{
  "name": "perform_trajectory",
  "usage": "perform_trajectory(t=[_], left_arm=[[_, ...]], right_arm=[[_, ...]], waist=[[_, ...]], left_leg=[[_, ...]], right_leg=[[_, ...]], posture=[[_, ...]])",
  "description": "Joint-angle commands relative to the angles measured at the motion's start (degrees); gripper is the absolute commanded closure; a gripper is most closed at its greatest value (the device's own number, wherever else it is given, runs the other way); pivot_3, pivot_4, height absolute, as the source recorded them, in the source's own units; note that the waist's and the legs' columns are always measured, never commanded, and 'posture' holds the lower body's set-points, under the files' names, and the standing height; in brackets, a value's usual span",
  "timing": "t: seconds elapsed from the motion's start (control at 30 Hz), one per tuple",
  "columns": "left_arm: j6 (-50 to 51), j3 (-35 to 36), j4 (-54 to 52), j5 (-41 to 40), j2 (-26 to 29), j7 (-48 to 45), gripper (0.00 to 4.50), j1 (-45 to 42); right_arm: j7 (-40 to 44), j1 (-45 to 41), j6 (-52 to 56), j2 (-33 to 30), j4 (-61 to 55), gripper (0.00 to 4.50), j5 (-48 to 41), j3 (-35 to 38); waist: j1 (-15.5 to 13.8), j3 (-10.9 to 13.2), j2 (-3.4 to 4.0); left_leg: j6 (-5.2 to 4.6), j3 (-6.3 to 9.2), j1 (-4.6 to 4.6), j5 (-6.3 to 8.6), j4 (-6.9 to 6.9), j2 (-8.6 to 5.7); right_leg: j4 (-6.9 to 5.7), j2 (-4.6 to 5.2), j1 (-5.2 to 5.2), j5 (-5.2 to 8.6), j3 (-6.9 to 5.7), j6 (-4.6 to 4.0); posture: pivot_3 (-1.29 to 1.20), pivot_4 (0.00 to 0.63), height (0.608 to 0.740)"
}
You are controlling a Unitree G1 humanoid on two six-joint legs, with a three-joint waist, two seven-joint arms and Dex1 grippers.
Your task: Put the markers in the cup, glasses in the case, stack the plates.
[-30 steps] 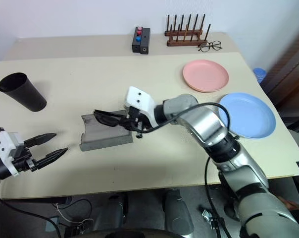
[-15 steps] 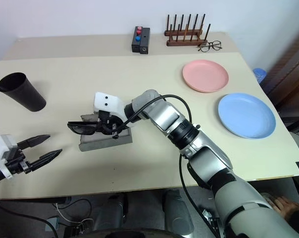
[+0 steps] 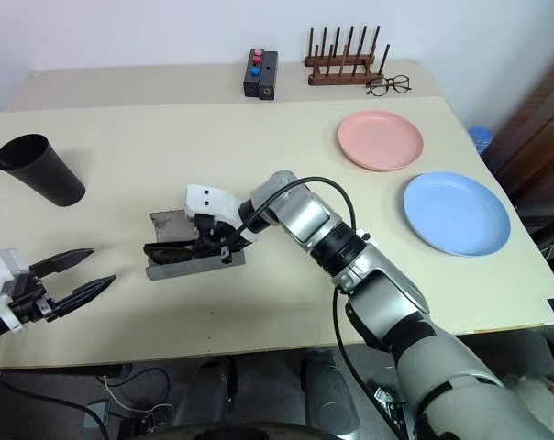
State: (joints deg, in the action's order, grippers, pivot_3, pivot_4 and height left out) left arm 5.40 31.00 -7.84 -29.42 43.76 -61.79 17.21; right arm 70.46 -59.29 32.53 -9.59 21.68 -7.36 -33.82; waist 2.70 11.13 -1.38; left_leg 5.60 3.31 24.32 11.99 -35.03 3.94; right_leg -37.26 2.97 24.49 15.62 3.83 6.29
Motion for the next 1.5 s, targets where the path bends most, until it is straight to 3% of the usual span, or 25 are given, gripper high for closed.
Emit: perform_trajectory(t=[0.03, 0.1, 0.27, 0.53, 0.9, 1.03, 1.13, 1.5], left_arm=[[-1.09, -0.08, -1.12, -0.07, -0.43, -0.04, 1.04, 0.23], [-0.98, -0.26, -1.41, -0.16, -0.57, -0.06, 1.04, 0.28], [-0.67, -0.66, -2.16, -0.35, -0.82, -0.05, 1.04, 0.43], [0.17, -2.04, -3.75, -0.44, -1.32, 0.64, 1.04, -0.12], [2.73, -3.15, -5.6, -1.09, -0.7, 1.23, 1.04, -1.22], [3.96, -3.33, -6.38, -0.94, -0.67, 1.6, 1.04, -1.92], [3.73, -3.32, -5.81, -0.53, -0.99, 1.48, 1.04, -2.03], [1.78, -2.83, -4.23, -0.22, -2.1, 1.21, 1.04, -0.81]], right_arm=[[0.29, -0.17, -0.27, 0.93, -0.52, 4.15, 0.19, 1.12], [-0.2, -0.3, -0.42, 1.28, 0.15, 3.46, 0.5, 1.45], [-2.17, -0.81, -1.16, 2.0, 1.65, 0.99, 1.01, 2.95], [-5.0, -1.45, -1.62, 2.23, 0.12, 0.99, 0.22, 8.02], [-11.99, 5.48, -6.03, -1.26, -8.4, 0.99, 2.45, 10.5], [-13.11, 7.29, -6.22, -0.86, -10.07, 2.74, 2.63, 9.87], [-14.16, 8.24, -6.42, -0.4, -11.0, 4.37, 3.16, 9.44], [-15.16, 13.21, -12.07, -2.06, -11.2, 4.45, 7.98, 5.84]], waist=[[0.0, 0.0, 0.0], [0.0, 0.0, -0.01], [0.0, 0.0, 0.0], [-0.04, -0.01, -0.01], [0.07, -0.01, -0.01], [0.01, -0.01, -0.01], [0.02, -0.01, -0.01], [-0.07, -0.01, -0.02]], left_leg=[[0.0, 0.0, 0.0, 0.0, 0.0, 0.0], [0.0, 0.0, 0.0, 0.0, 0.0, 0.0], [0.0, 0.0, 0.0, 0.0, 0.0, 0.0], [0.0, 0.01, 0.0, 0.0, -0.02, 0.0], [0.0, 0.02, -0.02, 0.0, -0.03, 0.0], [0.0, 0.03, -0.03, 0.0, -0.02, 0.0], [0.0, 0.03, -0.02, 0.0, -0.02, 0.01], [0.01, 0.03, -0.03, -0.01, -0.05, 0.01]], right_leg=[[0.0, 0.0, 0.0, 0.0, 0.0, 0.0], [0.0, 0.0, 0.0, 0.0, 0.0, 0.0], [-0.01, 0.0, 0.0, -0.01, 0.0, 0.01], [-0.03, 0.0, 0.0, -0.01, 0.0, 0.02], [-0.09, -0.02, 0.0, -0.07, 0.01, 0.13], [-0.09, -0.03, 0.0, -0.09, 0.01, 0.16], [-0.1, -0.03, 0.0, -0.09, 0.01, 0.17], [-0.1, -0.03, -0.01, -0.07, 0.01, 0.13]], posture=[[0.0, 0.15, 0.74], [0.0, 0.15, 0.74], [0.0, 0.15, 0.74], [0.0, 0.15, 0.74], [0.0, 0.15, 0.74], [0.0, 0.15, 0.74], [0.0, 0.15, 0.74], [0.0, 0.15, 0.74]])
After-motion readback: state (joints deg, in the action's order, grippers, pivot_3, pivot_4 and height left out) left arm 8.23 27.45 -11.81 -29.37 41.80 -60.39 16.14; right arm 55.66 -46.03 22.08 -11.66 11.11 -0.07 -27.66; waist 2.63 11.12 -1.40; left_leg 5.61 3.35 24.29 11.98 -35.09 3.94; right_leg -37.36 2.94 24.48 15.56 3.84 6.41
